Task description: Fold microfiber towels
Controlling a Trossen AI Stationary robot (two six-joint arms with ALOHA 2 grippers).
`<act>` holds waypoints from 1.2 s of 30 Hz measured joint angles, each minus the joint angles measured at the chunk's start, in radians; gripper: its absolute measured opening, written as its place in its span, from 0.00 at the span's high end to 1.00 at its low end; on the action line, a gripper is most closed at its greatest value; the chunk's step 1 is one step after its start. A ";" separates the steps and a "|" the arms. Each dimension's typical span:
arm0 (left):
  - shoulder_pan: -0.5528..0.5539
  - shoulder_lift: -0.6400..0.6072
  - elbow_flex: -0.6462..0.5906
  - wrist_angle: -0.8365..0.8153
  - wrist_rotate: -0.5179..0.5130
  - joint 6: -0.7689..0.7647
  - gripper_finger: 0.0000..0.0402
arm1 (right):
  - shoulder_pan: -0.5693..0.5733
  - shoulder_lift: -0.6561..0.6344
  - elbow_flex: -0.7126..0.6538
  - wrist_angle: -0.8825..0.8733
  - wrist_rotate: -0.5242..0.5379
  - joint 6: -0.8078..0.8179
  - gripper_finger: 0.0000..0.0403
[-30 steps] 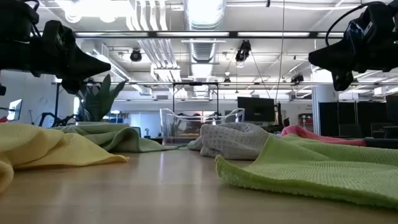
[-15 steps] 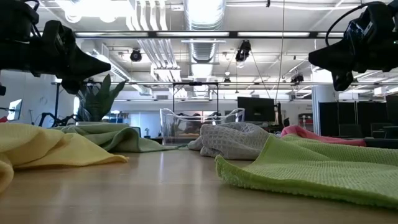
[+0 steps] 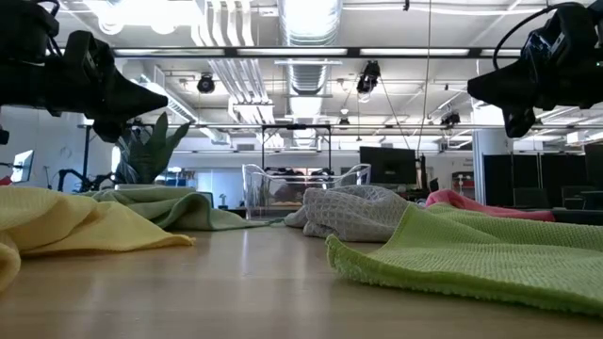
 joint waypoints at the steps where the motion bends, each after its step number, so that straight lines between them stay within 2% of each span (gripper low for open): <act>1: 0.000 0.000 0.000 0.000 0.000 0.000 1.00 | 0.000 0.000 0.000 0.000 0.000 0.000 0.87; 25: 0.000 0.000 0.000 0.000 0.000 0.000 1.00 | 0.000 0.001 0.000 0.004 0.002 0.003 0.87; 32: 0.000 0.000 0.000 0.000 0.000 0.000 1.00 | 0.000 0.001 -0.001 0.053 0.001 0.125 0.87; 36: 0.000 0.000 0.000 0.000 0.000 0.000 1.00 | 0.000 0.001 -0.001 0.087 0.002 0.139 0.87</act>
